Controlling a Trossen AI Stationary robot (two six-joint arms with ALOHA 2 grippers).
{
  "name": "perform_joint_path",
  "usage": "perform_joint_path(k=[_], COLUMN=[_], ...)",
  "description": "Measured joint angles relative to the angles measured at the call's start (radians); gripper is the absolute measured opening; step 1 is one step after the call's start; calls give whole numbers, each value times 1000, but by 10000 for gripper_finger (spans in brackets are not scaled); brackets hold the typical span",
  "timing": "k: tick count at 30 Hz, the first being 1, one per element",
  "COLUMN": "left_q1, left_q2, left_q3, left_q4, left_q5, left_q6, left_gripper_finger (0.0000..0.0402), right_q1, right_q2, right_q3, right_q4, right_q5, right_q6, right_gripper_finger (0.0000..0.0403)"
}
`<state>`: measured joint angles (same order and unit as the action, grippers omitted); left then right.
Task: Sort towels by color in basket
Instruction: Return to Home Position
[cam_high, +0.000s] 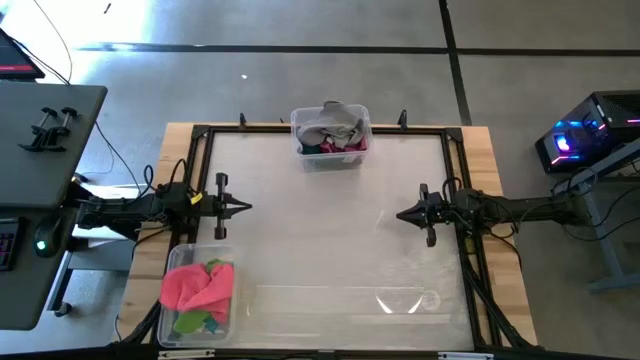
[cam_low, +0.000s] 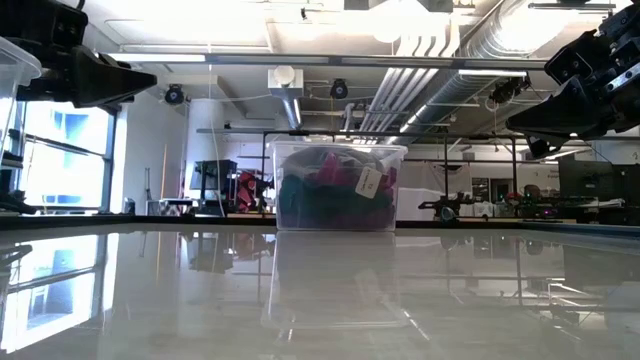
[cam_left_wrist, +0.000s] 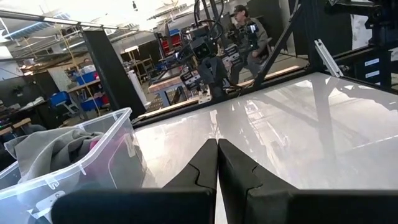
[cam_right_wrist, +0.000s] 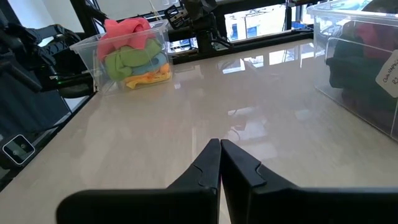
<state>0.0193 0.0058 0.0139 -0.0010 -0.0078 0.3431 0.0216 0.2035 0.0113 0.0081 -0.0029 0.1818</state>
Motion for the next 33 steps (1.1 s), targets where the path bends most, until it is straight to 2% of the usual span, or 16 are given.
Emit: perform_joint_path(k=[14, 27, 33], left_q1=[0, 0, 0], left_q2=[0, 0, 0], left_q3=[0, 0, 0], left_q4=[0, 0, 0], left_q5=[0, 0, 0], left_q6=[0, 0, 0], left_gripper_finger=[1, 1, 1], right_q1=[1, 34, 34], right_q2=[0, -195, -203], right_q3=[0, 0, 0], right_q4=[0, 0, 3], right_q5=[0, -1, -1], right_q6=[0, 0, 0], right_gripper_finger=[2, 2, 2])
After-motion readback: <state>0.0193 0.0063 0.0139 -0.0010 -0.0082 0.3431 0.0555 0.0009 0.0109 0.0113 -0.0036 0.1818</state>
